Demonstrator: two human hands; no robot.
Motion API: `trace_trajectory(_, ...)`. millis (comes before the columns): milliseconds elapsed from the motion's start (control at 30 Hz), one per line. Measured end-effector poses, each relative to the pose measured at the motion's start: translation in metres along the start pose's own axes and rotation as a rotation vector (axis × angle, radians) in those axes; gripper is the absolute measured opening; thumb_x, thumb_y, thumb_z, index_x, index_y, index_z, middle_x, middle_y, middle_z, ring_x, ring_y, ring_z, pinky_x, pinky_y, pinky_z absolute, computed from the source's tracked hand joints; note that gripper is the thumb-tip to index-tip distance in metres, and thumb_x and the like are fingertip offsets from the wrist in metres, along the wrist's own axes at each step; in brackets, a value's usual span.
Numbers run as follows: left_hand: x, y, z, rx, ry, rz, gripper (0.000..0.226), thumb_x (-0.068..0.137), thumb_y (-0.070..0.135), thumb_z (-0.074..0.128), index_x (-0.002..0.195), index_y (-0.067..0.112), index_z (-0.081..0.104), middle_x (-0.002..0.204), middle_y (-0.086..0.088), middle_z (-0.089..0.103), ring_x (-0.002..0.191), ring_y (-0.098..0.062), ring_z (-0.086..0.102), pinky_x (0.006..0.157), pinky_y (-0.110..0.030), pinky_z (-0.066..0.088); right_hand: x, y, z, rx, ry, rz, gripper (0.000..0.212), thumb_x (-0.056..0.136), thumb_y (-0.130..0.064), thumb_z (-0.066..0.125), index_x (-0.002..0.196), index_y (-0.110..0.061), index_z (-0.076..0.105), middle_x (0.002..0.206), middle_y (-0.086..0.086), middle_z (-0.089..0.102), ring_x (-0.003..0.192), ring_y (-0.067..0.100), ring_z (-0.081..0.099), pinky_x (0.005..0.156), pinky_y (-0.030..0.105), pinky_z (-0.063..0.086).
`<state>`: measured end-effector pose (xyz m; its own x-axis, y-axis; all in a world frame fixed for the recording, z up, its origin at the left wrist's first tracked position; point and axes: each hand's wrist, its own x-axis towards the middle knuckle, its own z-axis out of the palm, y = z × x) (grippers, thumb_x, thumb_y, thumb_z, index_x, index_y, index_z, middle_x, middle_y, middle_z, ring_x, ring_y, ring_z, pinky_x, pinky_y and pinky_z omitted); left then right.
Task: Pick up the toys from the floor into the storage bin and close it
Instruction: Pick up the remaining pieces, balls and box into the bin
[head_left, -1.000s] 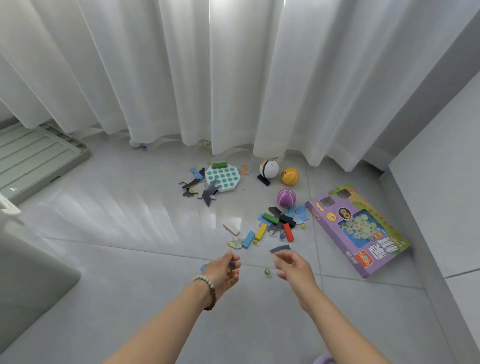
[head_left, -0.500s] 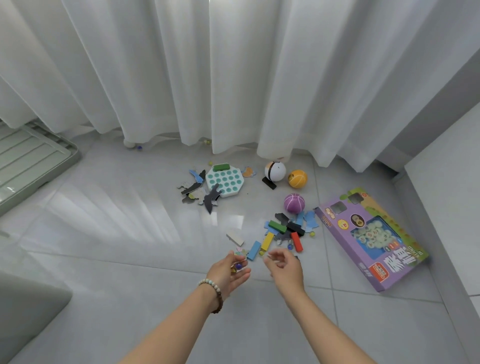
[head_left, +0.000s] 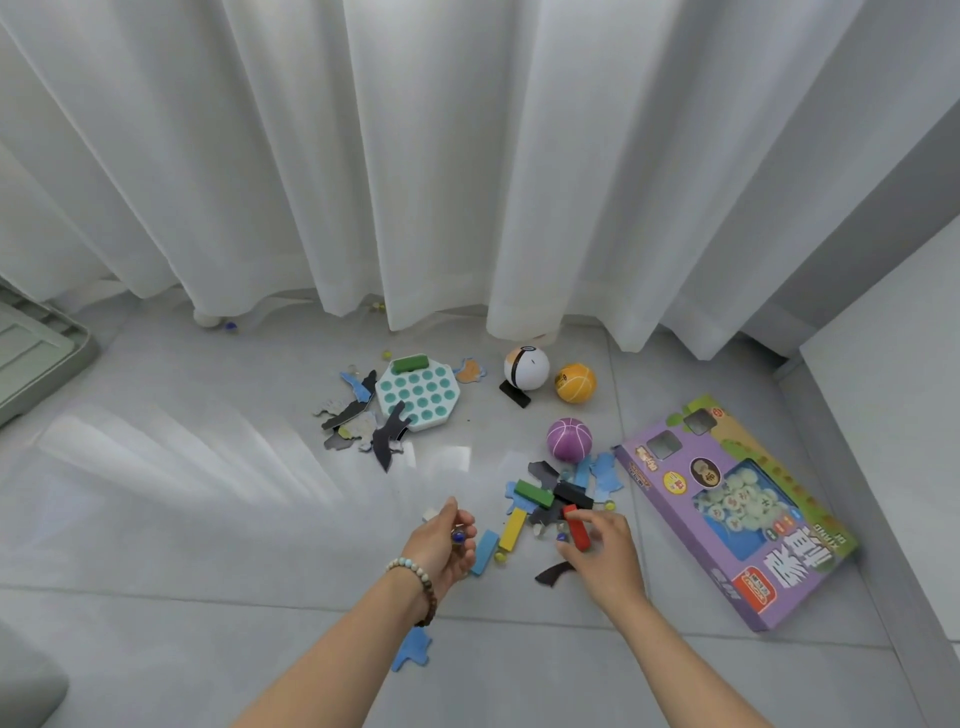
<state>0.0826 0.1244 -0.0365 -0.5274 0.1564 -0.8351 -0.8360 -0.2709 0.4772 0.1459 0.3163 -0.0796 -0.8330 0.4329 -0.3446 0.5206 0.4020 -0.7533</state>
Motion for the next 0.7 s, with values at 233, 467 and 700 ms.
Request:
trace_trajectory(233, 0.016, -0.008, 0.003, 0.069, 0.029, -0.019, 0.038, 0.098, 0.033, 0.042, 0.069, 0.01, 0.052, 0.055, -0.002, 0.05, 0.034, -0.007, 0.044, 0.036, -0.015, 0.043, 0.009, 0.007, 0.01, -0.221, 0.0, -0.089, 0.03, 0.078, -0.015, 0.072, 0.104, -0.027, 0.063, 0.107, -0.007, 0.043, 0.097, 0.013, 0.054, 0.079, 0.019, 0.045)
trace_trajectory(467, 0.017, -0.018, 0.003, 0.099, 0.032, -0.02, 0.035, 0.099, 0.031, 0.042, 0.074, 0.01, 0.054, 0.064, -0.003, 0.051, 0.043, -0.008, 0.045, 0.038, -0.017, 0.046, 0.005, 0.006, 0.01, -0.351, 0.028, -0.17, 0.026, 0.081, -0.022, 0.068, 0.106, -0.024, 0.059, 0.105, -0.01, 0.038, 0.083, 0.01, 0.05, 0.069, 0.011, 0.037)
trace_trajectory(700, 0.014, -0.029, -0.003, 0.068, 0.025, -0.057, 0.031, 0.097, 0.029, 0.047, 0.077, 0.007, 0.057, 0.064, -0.005, 0.054, 0.046, -0.011, 0.049, 0.042, -0.019, 0.05, 0.001, 0.01, 0.01, -0.357, 0.037, -0.202, 0.019, 0.082, -0.027, 0.07, 0.098, -0.019, 0.065, 0.102, -0.013, 0.036, 0.081, 0.006, 0.05, 0.06, 0.007, 0.033)
